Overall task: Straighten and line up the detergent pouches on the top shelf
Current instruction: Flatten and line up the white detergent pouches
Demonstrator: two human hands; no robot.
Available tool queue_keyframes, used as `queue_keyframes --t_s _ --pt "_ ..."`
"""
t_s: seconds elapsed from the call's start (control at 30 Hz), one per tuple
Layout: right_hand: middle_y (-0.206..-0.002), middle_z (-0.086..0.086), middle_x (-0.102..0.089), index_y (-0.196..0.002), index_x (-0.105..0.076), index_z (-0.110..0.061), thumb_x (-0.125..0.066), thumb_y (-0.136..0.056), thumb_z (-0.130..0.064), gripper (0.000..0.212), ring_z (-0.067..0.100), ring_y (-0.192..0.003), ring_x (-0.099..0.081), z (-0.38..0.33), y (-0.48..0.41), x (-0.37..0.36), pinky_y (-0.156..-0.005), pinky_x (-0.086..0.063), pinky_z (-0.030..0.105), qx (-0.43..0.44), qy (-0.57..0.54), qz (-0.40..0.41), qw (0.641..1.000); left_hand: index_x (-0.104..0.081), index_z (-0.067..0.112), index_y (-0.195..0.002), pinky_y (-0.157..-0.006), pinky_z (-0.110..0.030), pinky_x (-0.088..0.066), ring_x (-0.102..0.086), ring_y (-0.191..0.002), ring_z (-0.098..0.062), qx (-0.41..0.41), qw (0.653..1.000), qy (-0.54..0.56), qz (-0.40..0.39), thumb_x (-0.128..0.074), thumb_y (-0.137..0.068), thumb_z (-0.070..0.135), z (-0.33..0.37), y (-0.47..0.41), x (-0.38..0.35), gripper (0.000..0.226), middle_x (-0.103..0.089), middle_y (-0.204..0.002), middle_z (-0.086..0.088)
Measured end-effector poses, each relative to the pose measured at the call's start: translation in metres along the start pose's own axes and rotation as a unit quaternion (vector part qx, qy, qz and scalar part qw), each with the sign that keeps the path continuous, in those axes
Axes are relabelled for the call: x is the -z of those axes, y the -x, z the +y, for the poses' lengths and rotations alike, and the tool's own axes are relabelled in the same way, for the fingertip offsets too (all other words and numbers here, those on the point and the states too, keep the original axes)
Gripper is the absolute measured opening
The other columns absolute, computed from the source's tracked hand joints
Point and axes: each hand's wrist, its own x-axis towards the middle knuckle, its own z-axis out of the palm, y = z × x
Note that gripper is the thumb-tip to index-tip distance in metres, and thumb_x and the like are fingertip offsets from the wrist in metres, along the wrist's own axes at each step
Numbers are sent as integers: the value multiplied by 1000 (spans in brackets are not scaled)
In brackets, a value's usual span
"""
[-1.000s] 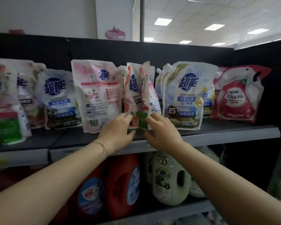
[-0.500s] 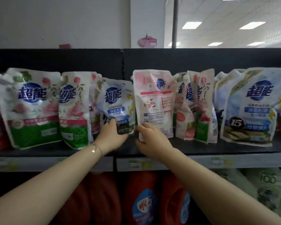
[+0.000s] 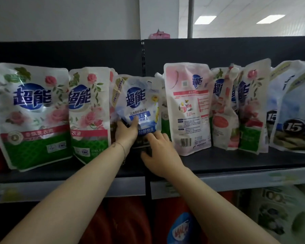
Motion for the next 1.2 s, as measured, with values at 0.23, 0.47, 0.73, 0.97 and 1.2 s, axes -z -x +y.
queue_keyframes --t_s 0.23,0.47,0.73,0.97,1.2 --pt "-115 5 -48 -108 -52 -13 -58 -86 -30 29 24 -109 -38 1 6 -2 -92 -39 37 -18 -17 -3 1000 -59 18 -122 -95 -34 -48 -60 -105 -21 1 996 82 -19 -72 -79 44 9 -18 -2 52 -64 -113 0" --pt "-102 5 -52 -96 -54 -11 -55 -87 -30 21 25 -99 -45 -2 3 12 -80 -42 38 -36 1 19 999 -62 7 -107 -82 -37 -53 -64 -93 -28 -47 995 60 66 -67 -82 48 14 0 -11 49 -67 -101 -8" --pt "-104 4 -57 -103 -57 -12 -55 -86 -27 22 23 -96 -53 -3 -3 45 -80 -48 38 -105 -79 15 991 -59 11 -85 -72 -37 -55 -64 -77 -28 -52 983 76 161 -66 -85 40 42 39 -12 30 -67 -86 -5" --pt "-109 -2 -53 -124 -46 -14 -55 -93 -36 39 16 -98 -51 -3 -1 60 -82 -42 31 -164 -248 -18 955 -57 12 -89 -71 -36 -56 -65 -79 -24 -63 975 130 169 -72 -81 35 65 66 11 28 -64 -87 -1" --pt "-115 3 -67 -128 -52 -13 -49 -50 -97 115 19 -104 -64 9 -11 33 -100 -45 44 -210 -406 -94 884 -63 14 -85 -61 -29 -55 -67 -73 -15 -99 964 206 136 -80 -74 24 85 88 45 23 -67 -80 3"
